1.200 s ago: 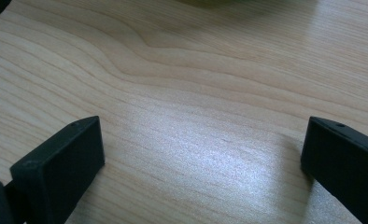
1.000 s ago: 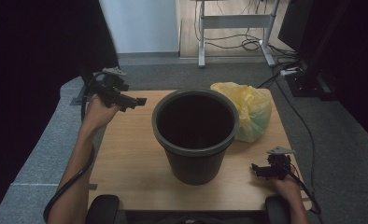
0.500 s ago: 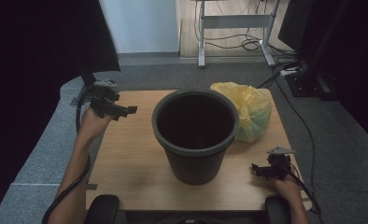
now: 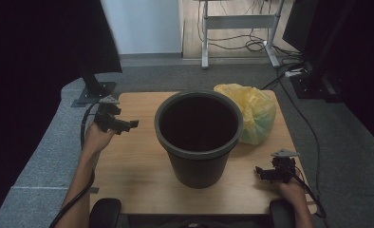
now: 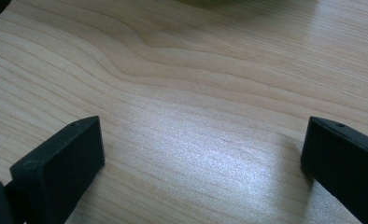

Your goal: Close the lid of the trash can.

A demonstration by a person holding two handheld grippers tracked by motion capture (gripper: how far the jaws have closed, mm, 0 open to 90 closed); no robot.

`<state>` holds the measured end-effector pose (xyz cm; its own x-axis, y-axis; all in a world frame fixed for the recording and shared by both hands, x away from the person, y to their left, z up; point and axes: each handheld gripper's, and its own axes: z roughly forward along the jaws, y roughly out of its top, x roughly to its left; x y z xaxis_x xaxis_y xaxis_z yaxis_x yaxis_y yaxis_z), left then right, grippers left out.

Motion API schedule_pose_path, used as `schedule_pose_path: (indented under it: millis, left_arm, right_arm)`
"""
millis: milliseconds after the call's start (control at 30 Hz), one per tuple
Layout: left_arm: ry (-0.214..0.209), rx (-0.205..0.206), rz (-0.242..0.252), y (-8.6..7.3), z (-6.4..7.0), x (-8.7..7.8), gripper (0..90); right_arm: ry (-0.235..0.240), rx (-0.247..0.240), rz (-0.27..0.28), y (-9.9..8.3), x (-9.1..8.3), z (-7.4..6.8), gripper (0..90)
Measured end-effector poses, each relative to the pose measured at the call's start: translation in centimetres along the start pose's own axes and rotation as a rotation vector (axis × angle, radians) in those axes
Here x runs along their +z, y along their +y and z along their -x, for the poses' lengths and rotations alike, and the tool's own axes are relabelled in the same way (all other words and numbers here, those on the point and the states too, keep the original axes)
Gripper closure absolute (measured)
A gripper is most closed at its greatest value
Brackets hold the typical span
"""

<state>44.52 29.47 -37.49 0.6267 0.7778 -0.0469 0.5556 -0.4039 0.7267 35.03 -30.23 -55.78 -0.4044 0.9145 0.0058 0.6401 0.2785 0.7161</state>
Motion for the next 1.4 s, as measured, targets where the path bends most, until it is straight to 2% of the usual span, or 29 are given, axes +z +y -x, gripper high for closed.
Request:
schedule_pose_path:
  millis: [567, 1300, 1400]
  left_arm:
    - [0.004, 0.006, -0.001, -3.5, 0.6, 3.0, 0.0]
    - [0.013, 0.005, -0.05, -8.6, 1.0, 6.8, 0.0]
    - [0.012, 0.007, -0.07, -9.6, 1.3, 7.7, 0.0]
  right_arm:
    - [0.0, 0.0, 0.0, 0.0, 0.0, 0.0, 0.0]
    - [0.0, 0.0, 0.0, 0.0, 0.0, 0.0, 0.0]
    - [0.0, 0.0, -0.001, 0.0, 0.0, 0.0, 0.0]
